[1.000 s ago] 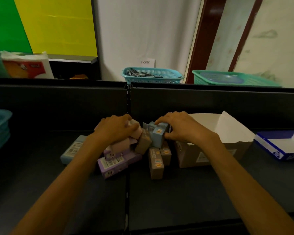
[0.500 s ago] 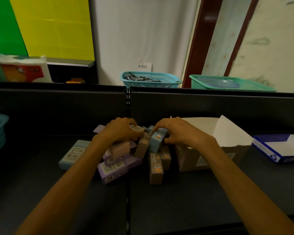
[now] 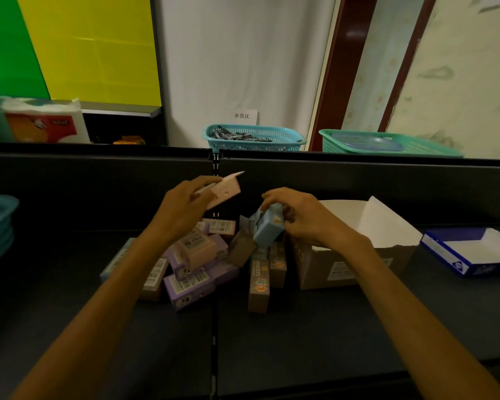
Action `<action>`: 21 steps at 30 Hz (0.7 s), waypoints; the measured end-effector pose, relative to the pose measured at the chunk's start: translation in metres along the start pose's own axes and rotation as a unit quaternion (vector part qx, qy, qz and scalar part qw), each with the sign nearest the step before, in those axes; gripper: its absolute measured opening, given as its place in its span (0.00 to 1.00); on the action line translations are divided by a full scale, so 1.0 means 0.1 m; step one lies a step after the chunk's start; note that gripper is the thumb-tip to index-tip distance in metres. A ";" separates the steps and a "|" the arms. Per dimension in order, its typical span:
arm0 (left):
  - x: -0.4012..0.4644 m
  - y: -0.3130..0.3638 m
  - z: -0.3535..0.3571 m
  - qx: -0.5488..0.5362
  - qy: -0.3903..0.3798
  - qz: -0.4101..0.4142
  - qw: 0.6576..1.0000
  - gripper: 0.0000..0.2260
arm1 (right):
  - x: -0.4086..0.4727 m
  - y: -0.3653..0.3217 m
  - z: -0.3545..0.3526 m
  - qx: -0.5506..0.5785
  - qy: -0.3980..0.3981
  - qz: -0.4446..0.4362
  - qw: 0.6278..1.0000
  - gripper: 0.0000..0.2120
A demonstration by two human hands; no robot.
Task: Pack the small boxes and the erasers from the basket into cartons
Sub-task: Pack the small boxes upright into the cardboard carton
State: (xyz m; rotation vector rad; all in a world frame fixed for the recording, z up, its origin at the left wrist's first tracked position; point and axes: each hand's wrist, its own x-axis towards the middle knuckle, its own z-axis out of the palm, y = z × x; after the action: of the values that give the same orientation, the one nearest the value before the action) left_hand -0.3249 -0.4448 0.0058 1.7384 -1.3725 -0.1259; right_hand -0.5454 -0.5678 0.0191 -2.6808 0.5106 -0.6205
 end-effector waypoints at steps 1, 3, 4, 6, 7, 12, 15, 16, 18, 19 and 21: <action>-0.02 0.02 -0.03 -0.043 -0.004 -0.011 0.999 0.13 | 0.00 0.00 0.00 0.021 0.002 0.005 1.000 0.23; -0.06 0.06 -0.06 -0.145 -0.013 -0.045 0.988 0.14 | -0.02 0.00 -0.01 0.072 0.015 0.018 0.997 0.24; -0.07 0.08 -0.06 -0.196 -0.013 -0.064 0.978 0.13 | -0.03 -0.01 -0.01 0.100 0.025 0.022 0.994 0.24; -0.11 0.13 -0.05 -0.285 -0.006 -0.102 0.953 0.12 | -0.06 -0.02 -0.02 0.153 0.050 0.031 0.986 0.19; -0.13 0.15 -0.04 -0.313 -0.004 -0.118 0.942 0.11 | -0.07 -0.03 -0.02 0.176 0.061 0.038 0.982 0.16; -0.18 0.23 0.04 -0.343 -0.044 -0.136 0.928 0.12 | -0.14 0.00 -0.03 0.213 0.128 0.095 0.964 0.08; -0.19 0.33 0.13 -0.355 -0.067 -0.133 0.923 0.11 | -0.20 0.06 -0.09 0.200 0.158 0.111 0.961 0.07; -0.18 0.37 0.16 -0.367 -0.074 -0.136 0.917 0.10 | -0.23 0.08 -0.12 0.200 0.157 0.116 0.960 0.07; -0.18 0.42 0.21 -0.390 -0.086 -0.139 0.906 0.08 | -0.31 0.13 -0.20 0.206 0.160 0.129 0.957 0.08; -0.18 0.44 0.25 -0.397 -0.094 -0.137 0.903 0.09 | -0.35 0.16 -0.24 0.217 0.168 0.134 0.952 0.09; -0.17 0.50 0.32 -0.391 -0.112 -0.129 0.904 0.12 | -0.42 0.20 -0.34 0.242 0.185 0.143 0.942 0.10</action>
State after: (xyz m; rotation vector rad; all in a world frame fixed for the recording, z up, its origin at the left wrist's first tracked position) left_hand -0.3860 -0.4482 0.0139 1.2149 -1.0175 -0.9207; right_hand -0.6019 -0.5767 0.0248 -1.9883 0.7186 -1.0168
